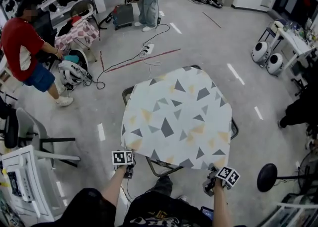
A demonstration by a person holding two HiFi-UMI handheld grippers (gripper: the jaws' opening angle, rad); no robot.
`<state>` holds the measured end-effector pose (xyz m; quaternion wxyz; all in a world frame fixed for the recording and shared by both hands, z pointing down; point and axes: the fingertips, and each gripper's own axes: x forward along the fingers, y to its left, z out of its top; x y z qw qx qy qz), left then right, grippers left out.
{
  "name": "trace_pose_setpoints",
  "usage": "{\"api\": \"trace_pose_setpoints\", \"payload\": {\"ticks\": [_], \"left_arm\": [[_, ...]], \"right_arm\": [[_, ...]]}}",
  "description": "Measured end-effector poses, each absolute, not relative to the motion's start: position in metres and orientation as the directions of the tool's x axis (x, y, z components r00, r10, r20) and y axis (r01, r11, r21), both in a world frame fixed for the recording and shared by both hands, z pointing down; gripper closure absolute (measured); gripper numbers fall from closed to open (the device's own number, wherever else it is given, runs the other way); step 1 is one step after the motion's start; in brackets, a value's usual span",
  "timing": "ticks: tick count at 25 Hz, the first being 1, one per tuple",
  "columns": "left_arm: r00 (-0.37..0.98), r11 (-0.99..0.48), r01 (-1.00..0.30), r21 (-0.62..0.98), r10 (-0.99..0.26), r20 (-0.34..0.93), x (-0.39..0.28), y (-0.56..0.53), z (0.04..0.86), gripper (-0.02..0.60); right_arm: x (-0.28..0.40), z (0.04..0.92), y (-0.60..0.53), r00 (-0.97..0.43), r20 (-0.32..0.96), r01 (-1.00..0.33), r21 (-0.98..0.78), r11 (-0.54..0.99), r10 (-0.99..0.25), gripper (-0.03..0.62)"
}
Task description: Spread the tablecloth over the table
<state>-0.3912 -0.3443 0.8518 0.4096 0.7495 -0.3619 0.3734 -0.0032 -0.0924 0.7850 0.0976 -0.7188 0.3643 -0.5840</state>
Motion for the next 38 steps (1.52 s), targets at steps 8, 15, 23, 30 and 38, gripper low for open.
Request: {"api": "trace_pose_setpoints", "payload": {"ticks": [8, 15, 23, 30, 38], "left_arm": [[0.384, -0.445, -0.861, 0.245, -0.254, 0.887, -0.398, -0.320, 0.862, 0.278], [0.554, -0.469, -0.802, 0.370, -0.353, 0.754, -0.367, -0.294, 0.795, 0.279], [0.759, -0.641, -0.629, 0.441, -0.383, 0.526, -0.297, -0.239, 0.689, 0.396], [0.881, -0.853, -0.388, 0.349, -0.231, 0.414, -0.239, -0.129, 0.611, 0.449], [0.940, -0.953, -0.180, 0.243, -0.093, 0.329, -0.217, -0.008, 0.553, 0.489]], "right_arm": [[-0.026, 0.805, -0.056, 0.052, 0.808, -0.436, -0.510, -0.741, -0.587, 0.425], [-0.038, 0.753, -0.042, 0.044, 0.712, -0.487, -0.597, -0.637, -0.701, 0.438], [-0.072, 0.651, -0.054, -0.049, 0.548, -0.693, -0.621, -0.366, -0.835, 0.519], [-0.112, 0.582, -0.015, -0.095, 0.418, -0.775, -0.601, -0.197, -0.903, 0.523], [-0.148, 0.544, 0.055, -0.130, 0.321, -0.784, -0.612, -0.101, -0.938, 0.523]]}}
